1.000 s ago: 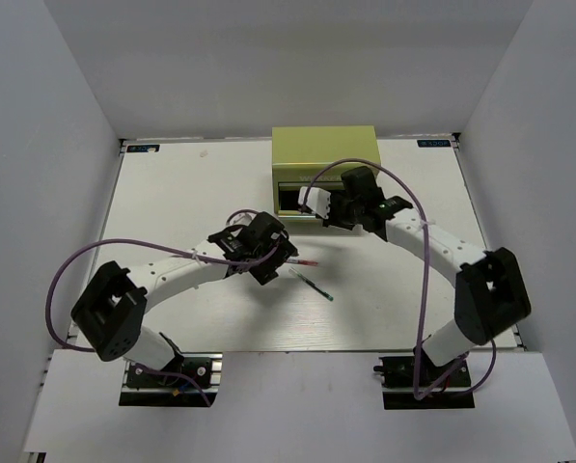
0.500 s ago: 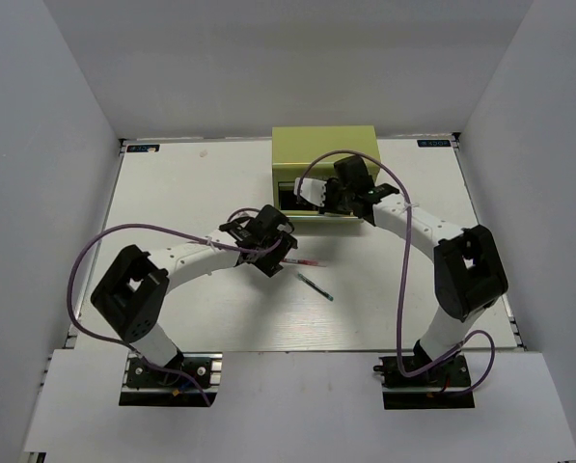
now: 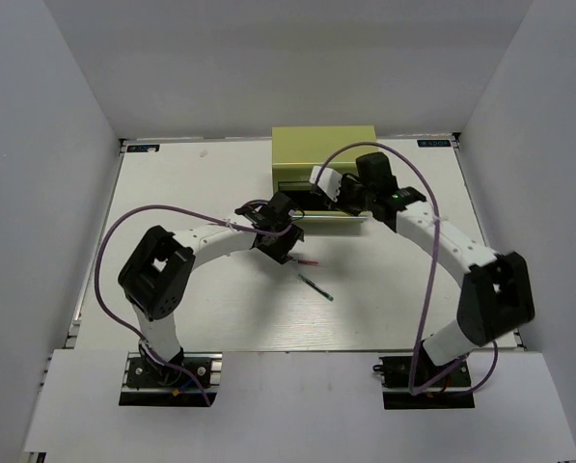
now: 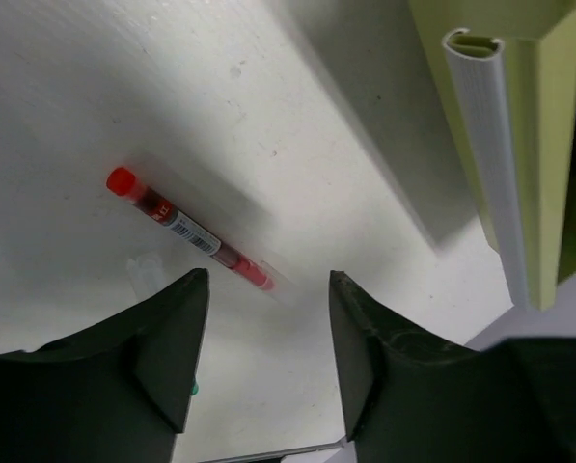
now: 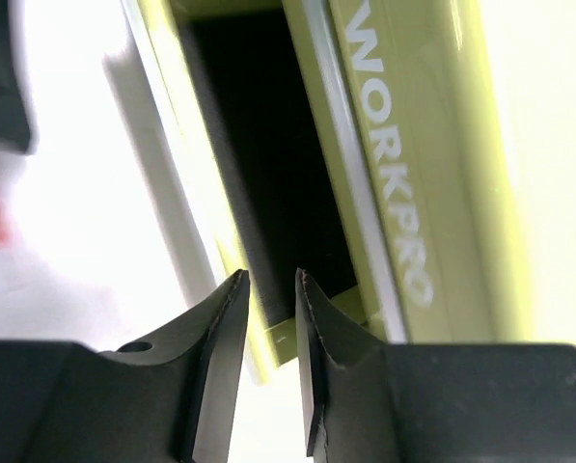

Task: Sort the stationery into containers
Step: Pick up the pen from the center of the board.

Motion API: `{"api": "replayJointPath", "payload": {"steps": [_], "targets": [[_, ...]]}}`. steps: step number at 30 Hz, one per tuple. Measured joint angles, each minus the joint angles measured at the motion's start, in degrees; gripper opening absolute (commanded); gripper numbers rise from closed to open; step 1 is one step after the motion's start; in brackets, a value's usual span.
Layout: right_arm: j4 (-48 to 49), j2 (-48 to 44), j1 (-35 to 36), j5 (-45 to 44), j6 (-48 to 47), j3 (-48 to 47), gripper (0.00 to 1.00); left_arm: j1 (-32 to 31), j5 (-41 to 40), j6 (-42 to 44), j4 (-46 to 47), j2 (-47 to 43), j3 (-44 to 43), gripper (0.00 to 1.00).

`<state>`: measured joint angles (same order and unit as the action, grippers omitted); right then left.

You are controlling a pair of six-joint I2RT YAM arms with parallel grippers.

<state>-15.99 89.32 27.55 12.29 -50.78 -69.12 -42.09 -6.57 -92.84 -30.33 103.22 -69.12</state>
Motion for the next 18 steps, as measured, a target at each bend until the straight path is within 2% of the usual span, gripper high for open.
{"api": "replayJointPath", "payload": {"steps": [6, 18], "targets": [[1.2, -11.2, -0.2, 5.2, 4.7, 8.3, 0.31, 0.3, 0.6, 0.0, -4.6, 3.1, -3.1, 0.59], [1.4, -13.2, -0.9, 7.0, 9.2, 14.9, 0.31, 0.4, 1.5, 0.0, -8.3, 4.3, -3.4, 0.5]]}}
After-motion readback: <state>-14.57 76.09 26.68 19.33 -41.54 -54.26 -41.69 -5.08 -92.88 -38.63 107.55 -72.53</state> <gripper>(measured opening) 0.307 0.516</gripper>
